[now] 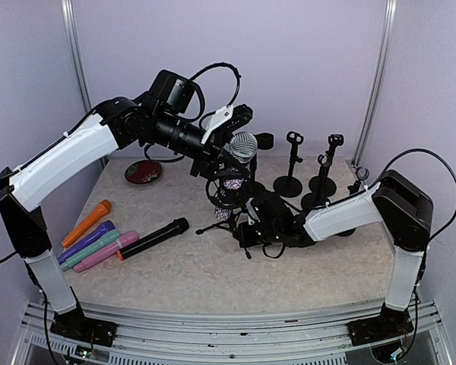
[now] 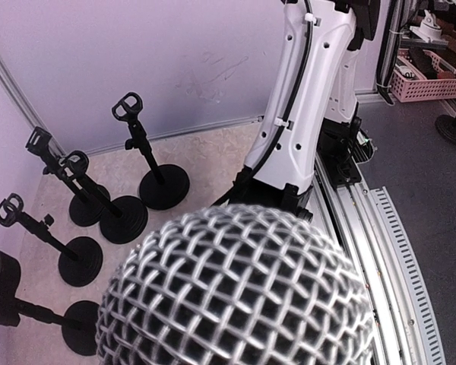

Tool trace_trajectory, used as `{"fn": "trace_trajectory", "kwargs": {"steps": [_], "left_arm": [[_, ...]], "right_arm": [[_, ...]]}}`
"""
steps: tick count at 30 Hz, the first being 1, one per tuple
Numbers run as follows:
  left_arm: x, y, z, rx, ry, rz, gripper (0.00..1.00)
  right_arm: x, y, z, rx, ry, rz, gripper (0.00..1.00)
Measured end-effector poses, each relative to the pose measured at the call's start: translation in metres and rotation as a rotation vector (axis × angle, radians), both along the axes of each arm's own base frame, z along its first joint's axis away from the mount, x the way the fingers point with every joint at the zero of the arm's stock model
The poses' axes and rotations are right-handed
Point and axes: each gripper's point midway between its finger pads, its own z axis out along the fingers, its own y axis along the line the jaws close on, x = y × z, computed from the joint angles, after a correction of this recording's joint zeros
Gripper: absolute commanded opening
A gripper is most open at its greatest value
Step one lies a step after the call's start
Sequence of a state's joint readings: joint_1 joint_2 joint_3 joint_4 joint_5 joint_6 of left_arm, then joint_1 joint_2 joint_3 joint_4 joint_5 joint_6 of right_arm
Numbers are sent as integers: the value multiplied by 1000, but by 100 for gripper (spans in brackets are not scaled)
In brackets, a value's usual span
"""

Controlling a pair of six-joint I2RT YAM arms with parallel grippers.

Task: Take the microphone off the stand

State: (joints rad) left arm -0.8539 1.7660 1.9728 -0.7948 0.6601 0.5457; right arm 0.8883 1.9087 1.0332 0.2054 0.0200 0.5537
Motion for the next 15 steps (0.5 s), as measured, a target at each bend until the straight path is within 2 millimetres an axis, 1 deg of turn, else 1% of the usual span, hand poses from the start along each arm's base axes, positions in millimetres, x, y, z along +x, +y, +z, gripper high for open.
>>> {"fn": "trace_trajectory", "kwargs": {"steps": [4, 8, 11, 15], "left_arm": [[-2, 2, 18, -41, -18, 8, 26], [-10, 9, 54, -122, -63, 7, 26], [-22, 16, 94, -213, -114, -12, 26], [-48, 31, 153, -354, -211, -54, 27]], "right_arm": [[2, 0, -2, 1, 4, -17, 0], [4, 0, -3, -6, 7, -26, 0], [5, 0, -3, -7, 13, -33, 0], [5, 0, -4, -8, 13, -34, 0]]}}
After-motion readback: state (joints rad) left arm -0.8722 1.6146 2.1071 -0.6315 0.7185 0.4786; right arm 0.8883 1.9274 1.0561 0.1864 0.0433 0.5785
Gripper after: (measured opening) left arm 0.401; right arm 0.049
